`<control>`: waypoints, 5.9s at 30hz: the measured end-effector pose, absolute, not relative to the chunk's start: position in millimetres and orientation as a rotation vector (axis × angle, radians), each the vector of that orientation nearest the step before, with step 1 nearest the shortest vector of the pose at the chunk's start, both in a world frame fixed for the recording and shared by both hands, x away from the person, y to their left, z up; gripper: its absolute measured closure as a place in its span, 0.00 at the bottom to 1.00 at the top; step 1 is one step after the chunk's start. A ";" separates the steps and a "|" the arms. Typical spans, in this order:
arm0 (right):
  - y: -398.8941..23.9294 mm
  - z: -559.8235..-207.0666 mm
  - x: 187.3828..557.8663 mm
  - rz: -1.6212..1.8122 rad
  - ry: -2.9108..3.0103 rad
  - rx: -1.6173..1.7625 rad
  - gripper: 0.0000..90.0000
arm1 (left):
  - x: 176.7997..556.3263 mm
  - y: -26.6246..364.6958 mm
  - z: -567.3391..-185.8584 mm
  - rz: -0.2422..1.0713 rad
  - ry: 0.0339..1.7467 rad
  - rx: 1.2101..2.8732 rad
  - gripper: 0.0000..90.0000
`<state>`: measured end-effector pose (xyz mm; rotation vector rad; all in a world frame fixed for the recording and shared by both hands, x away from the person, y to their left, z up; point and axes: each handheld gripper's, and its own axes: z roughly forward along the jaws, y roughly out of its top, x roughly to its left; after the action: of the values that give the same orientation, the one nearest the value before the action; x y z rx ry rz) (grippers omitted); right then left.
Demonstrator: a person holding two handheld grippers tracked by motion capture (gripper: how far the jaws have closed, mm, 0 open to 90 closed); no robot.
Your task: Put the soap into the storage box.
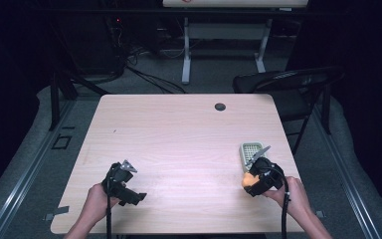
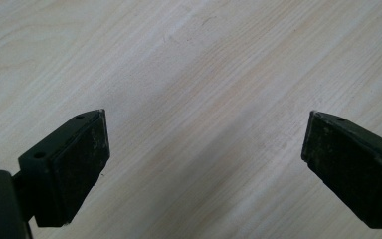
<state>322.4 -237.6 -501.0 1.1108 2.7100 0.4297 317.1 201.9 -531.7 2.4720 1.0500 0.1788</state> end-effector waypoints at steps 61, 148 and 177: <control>-264.0 -476.9 369.3 0.450 2.530 1.236 0.30 | 317.3 201.1 -532.6 0.164 1.035 2.483 0.04; -262.0 -523.7 427.6 0.294 2.588 1.263 0.29 | 316.8 200.3 -533.5 0.157 1.030 2.495 0.04; -261.7 -523.8 425.9 0.323 2.602 1.276 0.15 | 315.7 201.1 -532.5 0.162 1.029 2.489 0.04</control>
<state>425.9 -261.7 -523.8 1.2755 2.6015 0.3231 315.7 201.1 -532.5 2.4895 1.0294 0.1615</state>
